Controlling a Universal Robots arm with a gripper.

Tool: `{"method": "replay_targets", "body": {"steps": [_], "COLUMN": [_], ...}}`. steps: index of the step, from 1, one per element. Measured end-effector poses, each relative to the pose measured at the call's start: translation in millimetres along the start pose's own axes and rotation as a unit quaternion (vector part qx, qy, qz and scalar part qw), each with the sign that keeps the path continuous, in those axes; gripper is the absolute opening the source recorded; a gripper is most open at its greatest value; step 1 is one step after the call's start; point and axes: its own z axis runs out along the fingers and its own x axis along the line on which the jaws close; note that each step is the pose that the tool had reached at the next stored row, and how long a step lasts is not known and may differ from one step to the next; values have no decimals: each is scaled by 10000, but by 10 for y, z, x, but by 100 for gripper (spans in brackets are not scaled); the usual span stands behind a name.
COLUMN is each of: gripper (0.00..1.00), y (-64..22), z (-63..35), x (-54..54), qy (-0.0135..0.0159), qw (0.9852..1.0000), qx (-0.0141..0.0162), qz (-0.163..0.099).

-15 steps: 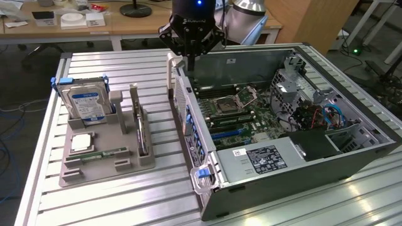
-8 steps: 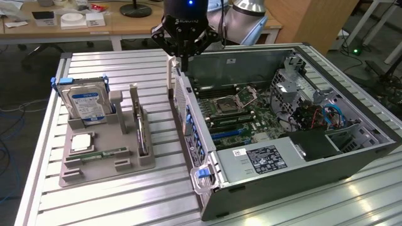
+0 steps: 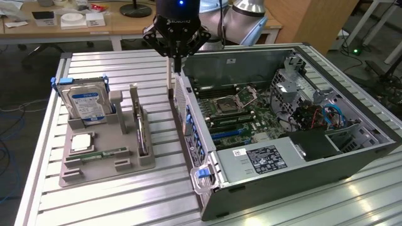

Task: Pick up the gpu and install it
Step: 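Reach for the gpu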

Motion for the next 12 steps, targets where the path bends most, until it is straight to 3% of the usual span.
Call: {"method": "replay_targets", "body": {"steps": [12], "gripper": [10], "y": [-18], "z": [-2], "x": [219], "qy": [0], "qw": [10000], "qx": [0], "qz": [0]}}
